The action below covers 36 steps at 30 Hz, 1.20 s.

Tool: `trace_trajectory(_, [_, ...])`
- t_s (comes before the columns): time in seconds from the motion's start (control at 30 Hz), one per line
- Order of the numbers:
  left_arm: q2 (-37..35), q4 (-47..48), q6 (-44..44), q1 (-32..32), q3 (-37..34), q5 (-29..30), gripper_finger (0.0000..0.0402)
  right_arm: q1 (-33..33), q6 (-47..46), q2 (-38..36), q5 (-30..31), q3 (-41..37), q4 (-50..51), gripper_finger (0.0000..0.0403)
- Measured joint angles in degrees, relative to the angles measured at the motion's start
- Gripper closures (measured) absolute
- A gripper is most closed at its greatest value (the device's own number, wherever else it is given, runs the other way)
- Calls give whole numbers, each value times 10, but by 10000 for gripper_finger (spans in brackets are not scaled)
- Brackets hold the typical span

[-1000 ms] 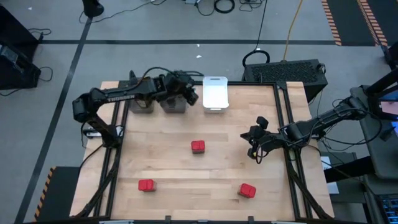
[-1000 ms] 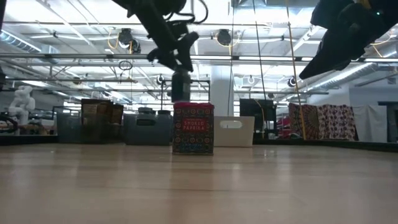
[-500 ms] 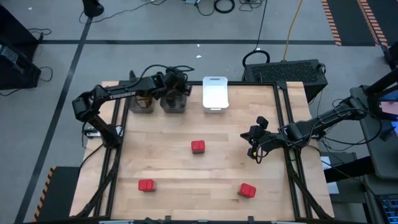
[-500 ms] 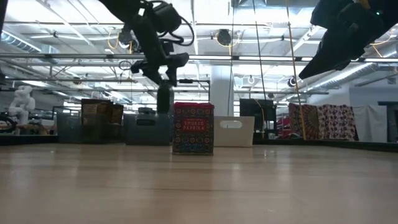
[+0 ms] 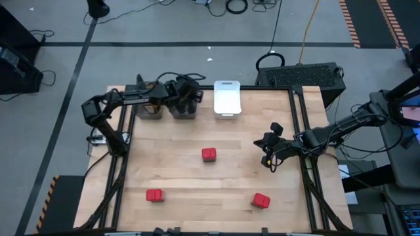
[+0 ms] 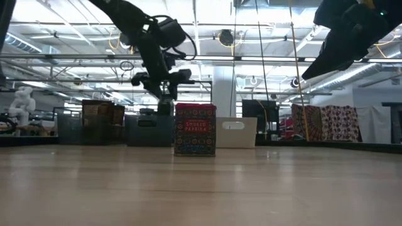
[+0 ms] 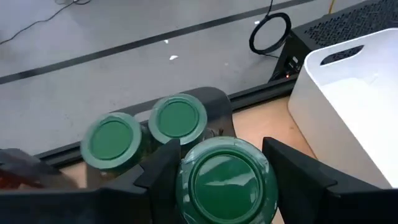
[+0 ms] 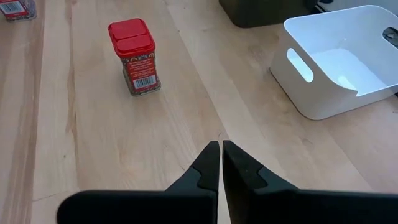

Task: Sort spices by type
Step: Put the green seasoning bottle into the right black bin

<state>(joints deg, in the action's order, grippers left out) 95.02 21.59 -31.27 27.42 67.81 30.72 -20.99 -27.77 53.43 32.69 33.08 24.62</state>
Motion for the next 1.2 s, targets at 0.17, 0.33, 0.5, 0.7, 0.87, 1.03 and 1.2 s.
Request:
trace_trajectory(0.17, [27, -2, -1, 0, 0, 8, 192, 0, 0, 0, 0, 0, 0, 403])
trace_trajectory(0.33, [45, -2, -14, 0, 0, 22, 192, 0, 0, 0, 0, 0, 0, 403])
trace_trajectory(0.5, [58, -3, -15, 0, 0, 41, 192, 0, 0, 0, 0, 0, 0, 403])
trace_trajectory(0.7, [66, -6, -15, 5, 0, 44, 191, 0, 0, 0, 0, 0, 1, 403])
trace_trajectory(0.87, [66, -8, -14, 9, 0, 44, 161, 0, 0, 0, 0, 0, 1, 403])
trace_trajectory(1.03, [66, -16, -14, 11, 0, 44, 138, 0, 0, 0, 0, 0, 1, 403])
trace_trajectory(1.2, [66, -17, -14, 10, 0, 43, 134, 0, 0, 0, 0, 0, 1, 403])
